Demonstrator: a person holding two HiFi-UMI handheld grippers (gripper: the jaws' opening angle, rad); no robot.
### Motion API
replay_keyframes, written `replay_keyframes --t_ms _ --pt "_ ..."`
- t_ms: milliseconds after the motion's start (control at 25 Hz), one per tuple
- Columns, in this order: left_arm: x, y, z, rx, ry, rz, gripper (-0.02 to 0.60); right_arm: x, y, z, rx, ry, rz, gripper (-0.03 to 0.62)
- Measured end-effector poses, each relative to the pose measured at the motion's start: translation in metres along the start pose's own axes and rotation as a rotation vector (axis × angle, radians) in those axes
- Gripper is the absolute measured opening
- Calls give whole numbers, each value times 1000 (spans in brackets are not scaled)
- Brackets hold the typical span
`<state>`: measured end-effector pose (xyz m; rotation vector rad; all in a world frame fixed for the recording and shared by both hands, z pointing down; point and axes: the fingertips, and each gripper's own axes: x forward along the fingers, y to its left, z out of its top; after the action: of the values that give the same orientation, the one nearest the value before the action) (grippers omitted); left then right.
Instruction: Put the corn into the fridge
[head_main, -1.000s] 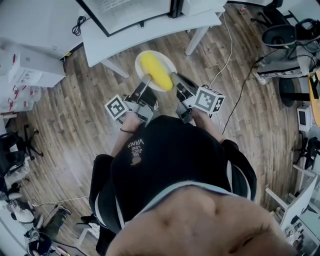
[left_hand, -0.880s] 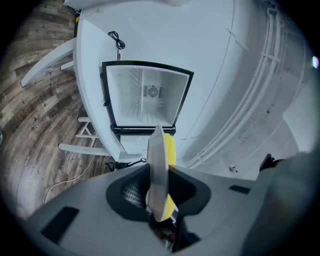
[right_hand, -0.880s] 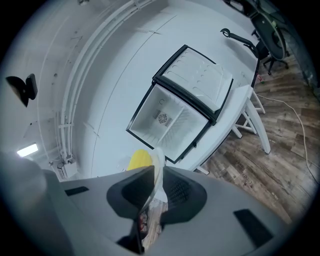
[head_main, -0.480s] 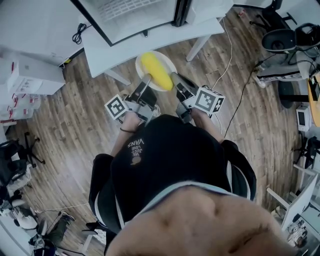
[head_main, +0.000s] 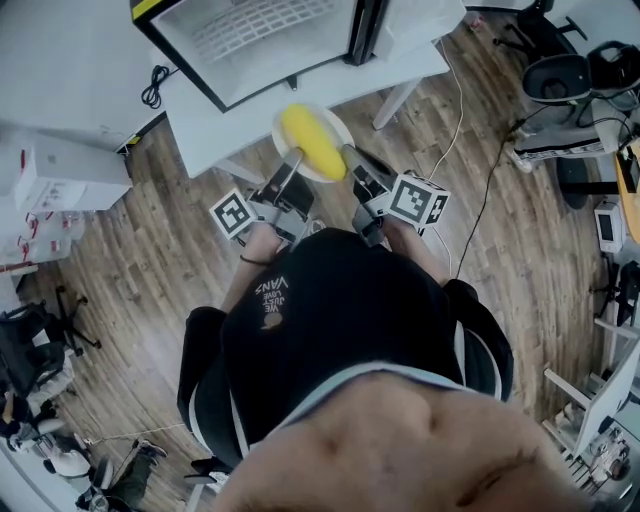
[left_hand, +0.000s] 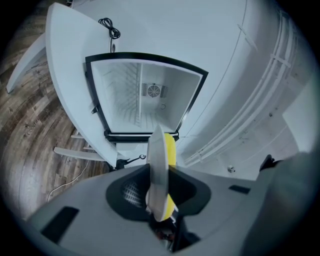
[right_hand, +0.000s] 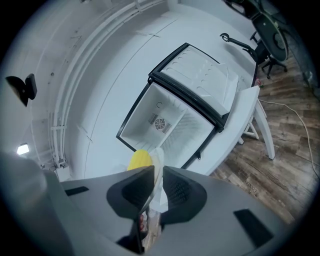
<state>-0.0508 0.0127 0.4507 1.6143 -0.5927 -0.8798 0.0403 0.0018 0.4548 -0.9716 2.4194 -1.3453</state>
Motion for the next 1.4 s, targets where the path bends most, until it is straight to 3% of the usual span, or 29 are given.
replay_keyframes --t_ms 520,1400 --pt "16 12 28 -37 49 -2 77 26 -9 11 -3 -21 -50 41" --pt "51 19 59 -23 -24 6 77 64 -23 47 -9 30 -7 41"
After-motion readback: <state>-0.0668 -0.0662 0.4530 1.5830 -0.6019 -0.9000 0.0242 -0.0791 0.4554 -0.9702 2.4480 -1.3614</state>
